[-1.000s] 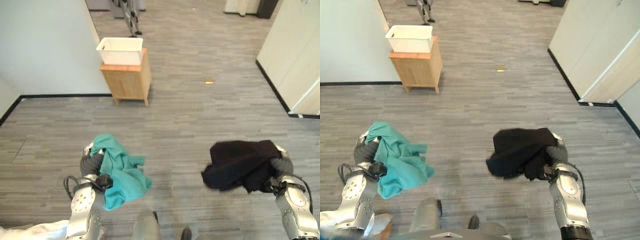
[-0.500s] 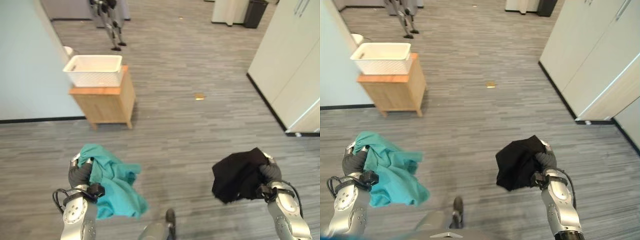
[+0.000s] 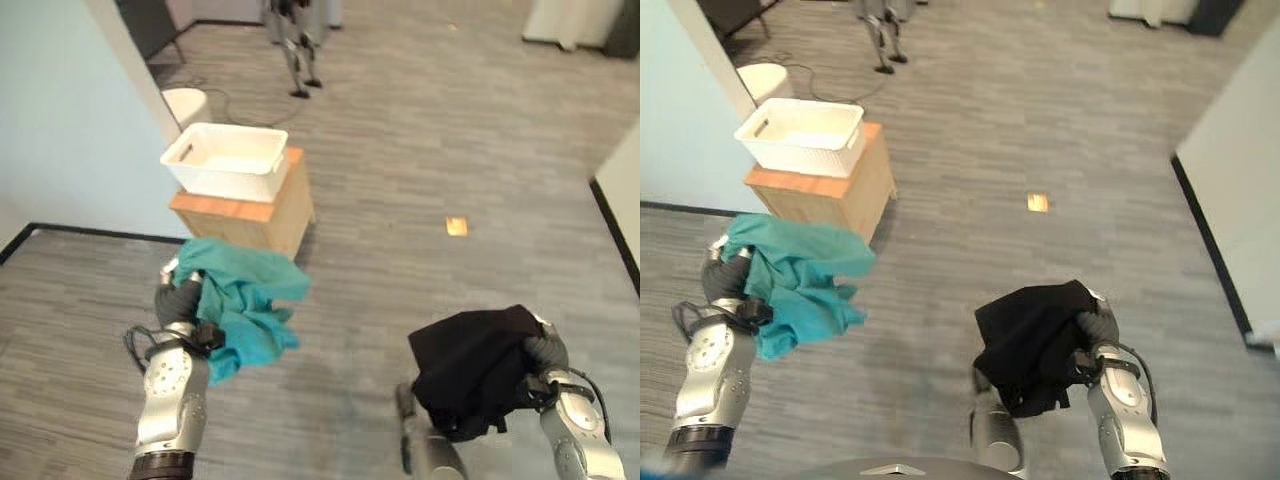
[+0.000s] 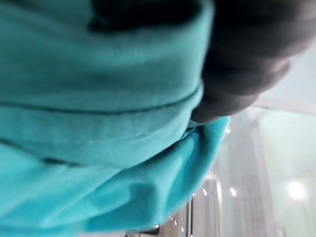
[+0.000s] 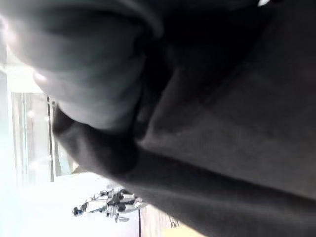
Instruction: Pick up bed clothes into laundry basket.
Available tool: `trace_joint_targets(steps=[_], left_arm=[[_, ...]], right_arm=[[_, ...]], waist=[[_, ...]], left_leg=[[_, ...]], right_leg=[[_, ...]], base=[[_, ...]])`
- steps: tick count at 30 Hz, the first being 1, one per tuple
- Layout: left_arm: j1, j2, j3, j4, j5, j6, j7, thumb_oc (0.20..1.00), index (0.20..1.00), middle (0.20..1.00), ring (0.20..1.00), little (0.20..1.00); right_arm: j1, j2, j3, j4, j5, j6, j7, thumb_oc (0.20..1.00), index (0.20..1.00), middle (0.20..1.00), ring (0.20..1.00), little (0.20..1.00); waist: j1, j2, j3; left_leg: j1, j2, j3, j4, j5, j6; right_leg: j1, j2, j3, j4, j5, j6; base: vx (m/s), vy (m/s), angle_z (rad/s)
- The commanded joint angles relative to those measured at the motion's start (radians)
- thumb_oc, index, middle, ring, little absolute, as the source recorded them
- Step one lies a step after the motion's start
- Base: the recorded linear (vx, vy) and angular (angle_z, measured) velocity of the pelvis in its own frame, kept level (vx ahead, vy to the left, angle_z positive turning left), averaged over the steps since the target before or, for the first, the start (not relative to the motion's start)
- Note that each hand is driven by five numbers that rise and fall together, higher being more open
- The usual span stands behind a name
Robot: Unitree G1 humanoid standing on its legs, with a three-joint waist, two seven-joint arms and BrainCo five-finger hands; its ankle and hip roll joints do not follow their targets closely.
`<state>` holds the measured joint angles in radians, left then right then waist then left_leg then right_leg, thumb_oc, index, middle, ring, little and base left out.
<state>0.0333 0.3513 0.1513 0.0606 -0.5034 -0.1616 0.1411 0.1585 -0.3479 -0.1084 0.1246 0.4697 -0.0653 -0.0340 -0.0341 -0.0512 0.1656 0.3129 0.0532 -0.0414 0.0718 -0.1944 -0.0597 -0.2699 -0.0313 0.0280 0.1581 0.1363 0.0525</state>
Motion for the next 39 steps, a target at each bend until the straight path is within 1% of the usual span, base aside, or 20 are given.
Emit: trace_joint_targets(steps=[1,2,3,6,9,10,13,16,19,22,24,25,26,29,30,32,33,34,35,39], left_arm=[[-0.068,0.071,0.03,-0.072,-0.017,-0.07,-0.012,0.2,0.2,0.2,0.2,0.2],[-0.091,0.046,0.014,-0.066,-0.062,-0.064,-0.013,0.2,0.2,0.2,0.2,0.2],[-0.094,0.049,0.007,-0.067,-0.069,-0.061,-0.018,0.2,0.2,0.2,0.2,0.2],[-0.076,0.05,0.001,-0.069,-0.068,-0.051,-0.028,0.2,0.2,0.2,0.2,0.2],[-0.053,0.046,0.005,-0.052,-0.082,-0.044,-0.028,0.2,0.2,0.2,0.2,0.2],[-0.041,0.047,0.01,-0.041,-0.077,-0.041,-0.025,0.2,0.2,0.2,0.2,0.2],[-0.034,0.046,0.015,-0.033,-0.065,-0.046,-0.017,0.2,0.2,0.2,0.2,0.2],[-0.035,0.044,0.018,-0.034,-0.06,-0.048,-0.014,0.2,0.2,0.2,0.2,0.2],[-0.038,0.037,0.026,-0.034,-0.054,-0.054,-0.011,0.2,0.2,0.2,0.2,0.2],[-0.026,0.031,0.027,-0.031,-0.048,-0.058,-0.018,0.2,0.2,0.2,0.2,0.2],[-0.039,0.041,0.023,-0.04,-0.046,-0.057,-0.012,0.2,0.2,0.2,0.2,0.2],[-0.039,0.042,0.024,-0.04,-0.046,-0.057,-0.012,0.2,0.2,0.2,0.2,0.2],[-0.032,0.051,0.021,-0.054,-0.052,-0.059,-0.02,0.2,0.2,0.2,0.2,0.2],[-0.059,0.093,0.006,-0.051,-0.028,-0.052,-0.006,0.2,0.2,0.2,0.2,0.2],[-0.07,0.108,-0.001,-0.054,-0.019,-0.05,-0.001,0.2,0.2,0.2,0.2,0.2],[-0.075,0.115,-0.008,-0.063,-0.025,-0.048,-0.014,0.2,0.2,0.2,0.2,0.2],[-0.064,0.106,-0.015,-0.059,-0.039,-0.048,-0.023,0.2,0.2,0.2,0.2,0.2],[-0.065,0.095,-0.031,-0.045,-0.047,-0.048,-0.023,0.2,0.2,0.2,0.2,0.2],[-0.06,0.093,-0.04,-0.056,-0.02,-0.046,-0.017,0.2,0.2,0.2,0.2,0.2],[0.014,0.034,-0.024,-0.056,-0.065,-0.044,-0.041,0.2,0.2,0.2,0.2,0.2]], right_arm=[[-0.059,-0.05,-0.047,-0.113,0.034,-0.094,-0.005,0.2,0.2,0.2,0.2,0.2],[-0.07,-0.062,-0.053,-0.121,0.064,-0.111,-0.012,0.2,0.2,0.2,0.2,0.2],[-0.069,-0.067,-0.059,-0.12,0.071,-0.113,-0.02,0.2,0.2,0.2,0.2,0.2],[-0.064,-0.076,-0.07,-0.114,0.063,-0.1,-0.034,0.2,0.2,0.2,0.2,0.2],[-0.065,-0.078,-0.077,-0.124,0.064,-0.097,-0.032,0.2,0.2,0.2,0.2,0.2],[-0.062,-0.079,-0.082,-0.129,0.057,-0.102,-0.038,0.2,0.2,0.2,0.2,0.2],[-0.046,-0.085,-0.088,-0.131,0.031,-0.103,-0.038,0.2,0.2,0.2,0.2,0.2],[-0.035,-0.088,-0.091,-0.144,0.019,-0.099,-0.033,0.2,0.2,0.2,0.2,0.2],[-0.032,-0.09,-0.095,-0.18,0.027,-0.102,-0.004,0.2,0.2,0.2,0.2,0.2],[-0.028,-0.08,-0.084,-0.202,0.026,-0.1,0.019,0.2,0.2,0.2,0.2,0.2],[-0.042,-0.065,-0.07,-0.197,0.032,-0.1,0.02,0.2,0.2,0.2,0.2,0.2],[-0.043,-0.064,-0.07,-0.197,0.032,-0.1,0.02,0.2,0.2,0.2,0.2,0.2],[-0.056,-0.049,-0.048,-0.191,0.034,-0.097,0.032,0.2,0.2,0.2,0.2,0.2],[-0.077,-0.047,-0.014,-0.191,0.012,-0.091,0.033,0.2,0.2,0.2,0.2,0.2],[-0.074,-0.046,-0.007,-0.19,0.012,-0.09,0.033,0.2,0.2,0.2,0.2,0.2],[-0.054,-0.046,-0.013,-0.187,0.018,-0.077,0.05,0.2,0.2,0.2,0.2,0.2],[-0.04,-0.049,-0.022,-0.175,0.024,-0.074,0.055,0.2,0.2,0.2,0.2,0.2],[-0.032,-0.048,-0.022,-0.172,0.031,-0.076,0.056,0.2,0.2,0.2,0.2,0.2],[-0.019,-0.064,-0.031,-0.178,0.001,-0.062,0.058,0.2,0.2,0.2,0.2,0.2],[-0.03,-0.077,-0.002,-0.165,-0.001,-0.065,0.079,0.2,0.2,0.2,0.2,0.2]], waist=[[-0.029,0.013,-0.022],[-0.033,-0.023,-0.002],[-0.033,-0.034,0.008],[-0.01,-0.034,0.03],[0.014,-0.024,0.018],[0.031,-0.002,0.012],[0.048,0.023,0.005],[0.041,0.032,-0.002],[0.029,0.043,-0.018],[0.036,0.027,-0.044],[0.034,0.004,-0.056],[0.039,0.005,-0.059],[0.039,-0.007,-0.048],[0.016,0.014,0.006],[0.001,0.021,0.022],[-0.03,0.033,0.031],[-0.062,0.028,0.038],[-0.084,0.019,0.036],[-0.082,0.007,0.027],[-0.042,0.014,-0.021]], left_leg=[[-0.195,0.126,0.025,0.134,0.224,-0.026],[-0.319,0.162,0.09,0.399,0.293,0.005],[-0.364,0.164,0.113,0.502,0.284,0.019],[-0.475,0.155,0.174,0.592,0.266,0.008],[-0.527,0.15,0.227,0.425,0.264,-0.004],[-0.552,0.142,0.255,0.25,0.284,-0.012],[-0.544,0.118,0.247,-0.02,0.391,-0.037],[-0.528,0.121,0.25,-0.082,0.423,-0.051],[-0.525,0.156,0.324,-0.099,0.474,-0.078],[-0.542,0.143,0.34,-0.013,0.413,-0.047],[-0.549,0.128,0.344,0.061,0.344,-0.023],[-0.552,0.132,0.349,0.062,0.345,-0.02],[-0.512,0.099,0.356,0.058,0.3,0.013],[-0.41,0.057,0.347,0.019,0.249,0.073],[-0.383,0.046,0.328,0.008,0.233,0.08],[-0.318,0.038,0.296,-0.025,0.211,0.075],[-0.274,0.015,0.257,-0.056,0.198,0.063],[-0.248,-0.006,0.213,-0.086,0.191,0.058],[-0.247,-0.02,0.168,-0.098,0.19,0.056],[-0.26,-0.023,0.131,-0.119,0.213,0.049]], right_leg=[[0.118,-0.051,0.002,-0.058,-0.084,0.091],[0.193,-0.05,-0.037,-0.078,-0.105,0.035],[0.223,-0.042,-0.052,-0.088,-0.118,0.008],[0.29,-0.025,-0.085,-0.113,-0.15,-0.02],[0.343,-0.03,-0.112,-0.15,-0.171,-0.009],[0.364,-0.015,-0.123,-0.163,-0.19,0.0],[0.422,-0.008,-0.129,-0.183,-0.228,0.013],[0.452,-0.015,-0.133,-0.184,-0.247,0.02],[0.518,-0.035,-0.127,-0.189,-0.282,0.03],[0.565,-0.099,-0.124,-0.184,-0.31,0.061],[0.538,-0.16,-0.117,-0.084,-0.264,0.089],[0.529,-0.159,-0.11,-0.081,-0.261,0.09],[0.457,-0.194,-0.091,0.083,-0.166,0.11],[0.27,-0.176,-0.035,0.414,0.027,0.101],[0.221,-0.163,-0.021,0.46,-0.003,0.097],[0.12,-0.156,-0.035,0.378,-0.052,0.076],[0.092,-0.122,-0.021,0.193,-0.087,0.08],[0.103,-0.06,0.049,0.019,-0.102,0.095],[0.156,-0.045,0.082,-0.046,-0.107,0.109],[0.24,-0.055,0.042,-0.146,-0.11,0.087]], base=[[0.25,-0.516,0.23],[0.31,-0.649,0.13],[0.2,-0.491,0.19],[0.26,-0.292,0.22],[0.34,-0.046,-0.02],[0.33,0.068,0.07],[0.41,0.11,0.02],[0.29,0.1,-0.16],[0.47,0.233,-0.11],[0.41,0.264,-0.34],[0.35,0.254,-0.27],[0.33,0.32,-0.52],[0.26,0.313,0.18],[0.29,0.387,-0.02],[0.32,0.303,0.62],[0.52,0.117,1.15],[0.68,-0.002,0.9],[0.57,-0.102,1.01],[0.34,-0.096,1.9],[0.17,-0.133,2.55]])
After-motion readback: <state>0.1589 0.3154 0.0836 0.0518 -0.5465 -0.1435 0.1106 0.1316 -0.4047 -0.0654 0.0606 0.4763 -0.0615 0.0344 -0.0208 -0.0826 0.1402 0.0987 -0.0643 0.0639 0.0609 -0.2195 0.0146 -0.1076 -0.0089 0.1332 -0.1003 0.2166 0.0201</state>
